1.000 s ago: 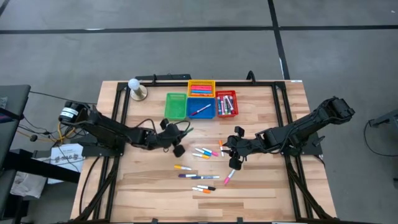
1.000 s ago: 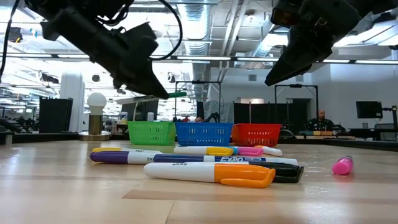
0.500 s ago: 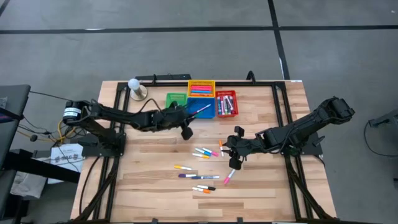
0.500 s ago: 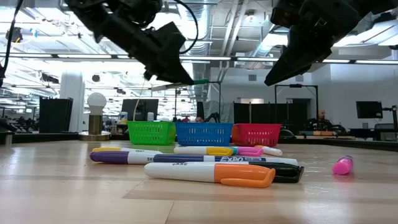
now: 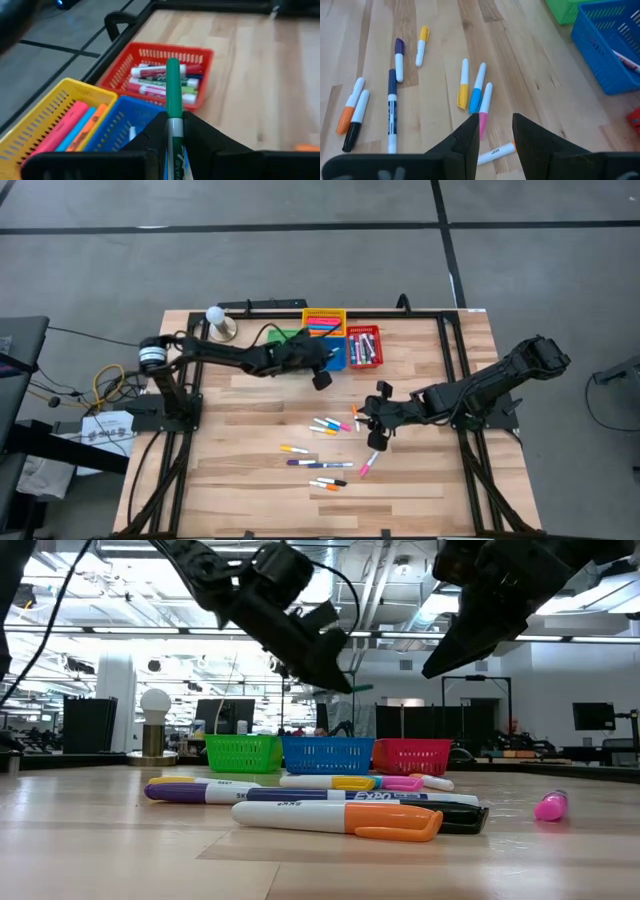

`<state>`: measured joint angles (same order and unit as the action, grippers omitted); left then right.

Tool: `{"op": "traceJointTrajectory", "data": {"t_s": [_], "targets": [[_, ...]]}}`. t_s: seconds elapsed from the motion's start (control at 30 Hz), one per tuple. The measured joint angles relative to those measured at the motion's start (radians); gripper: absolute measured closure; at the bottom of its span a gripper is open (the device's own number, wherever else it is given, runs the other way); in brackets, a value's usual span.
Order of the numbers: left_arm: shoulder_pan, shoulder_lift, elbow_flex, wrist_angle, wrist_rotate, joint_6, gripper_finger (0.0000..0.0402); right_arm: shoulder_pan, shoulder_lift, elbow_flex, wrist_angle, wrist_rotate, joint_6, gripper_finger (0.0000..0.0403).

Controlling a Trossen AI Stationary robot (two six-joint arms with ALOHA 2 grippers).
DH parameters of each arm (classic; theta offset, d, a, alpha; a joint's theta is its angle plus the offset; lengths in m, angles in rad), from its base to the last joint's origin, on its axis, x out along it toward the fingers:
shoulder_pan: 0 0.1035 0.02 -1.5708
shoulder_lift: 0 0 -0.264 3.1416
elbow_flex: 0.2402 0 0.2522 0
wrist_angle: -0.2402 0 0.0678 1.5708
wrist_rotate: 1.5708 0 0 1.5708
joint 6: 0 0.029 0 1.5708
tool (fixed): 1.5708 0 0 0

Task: Pick & Place Markers
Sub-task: Put the small green marker pen into the blue bin, then put the small blue marker pen into the blue bin

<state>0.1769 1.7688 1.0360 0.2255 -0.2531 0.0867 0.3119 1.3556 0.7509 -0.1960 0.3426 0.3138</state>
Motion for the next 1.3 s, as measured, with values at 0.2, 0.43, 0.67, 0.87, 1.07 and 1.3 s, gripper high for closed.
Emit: {"op": "traceJointTrajectory", "data": {"t_s": [0.2, 0.43, 0.67, 0.87, 1.07, 1.3], "targets": [[0.052, 0.035, 0.017, 0.001, 0.000, 0.039, 0.0346, 0.000, 0.000, 0.000, -0.014, -0.001, 0.000, 0.0296], [0.078, 0.040, 0.017, 0.008, 0.000, 0.037, 0.0344, 0.000, 0.000, 0.000, -0.014, -0.001, 0.000, 0.0296], [0.078, 0.040, 0.017, 0.008, 0.000, 0.037, 0.0332, 0.000, 0.000, 0.000, -0.013, -0.002, 0.000, 0.0296], [0.078, 0.040, 0.017, 0.007, 0.000, 0.036, 0.0318, 0.000, 0.000, 0.000, -0.013, -0.002, 0.000, 0.0296], [0.078, 0.040, 0.016, -0.001, 0.000, 0.034, 0.0303, 0.000, 0.000, 0.000, -0.013, -0.002, 0.000, 0.0296], [0.077, 0.040, 0.015, -0.011, 0.000, 0.028, 0.0300, 0.000, 0.000, 0.000, -0.013, -0.002, 0.000, 0.0296]]}}
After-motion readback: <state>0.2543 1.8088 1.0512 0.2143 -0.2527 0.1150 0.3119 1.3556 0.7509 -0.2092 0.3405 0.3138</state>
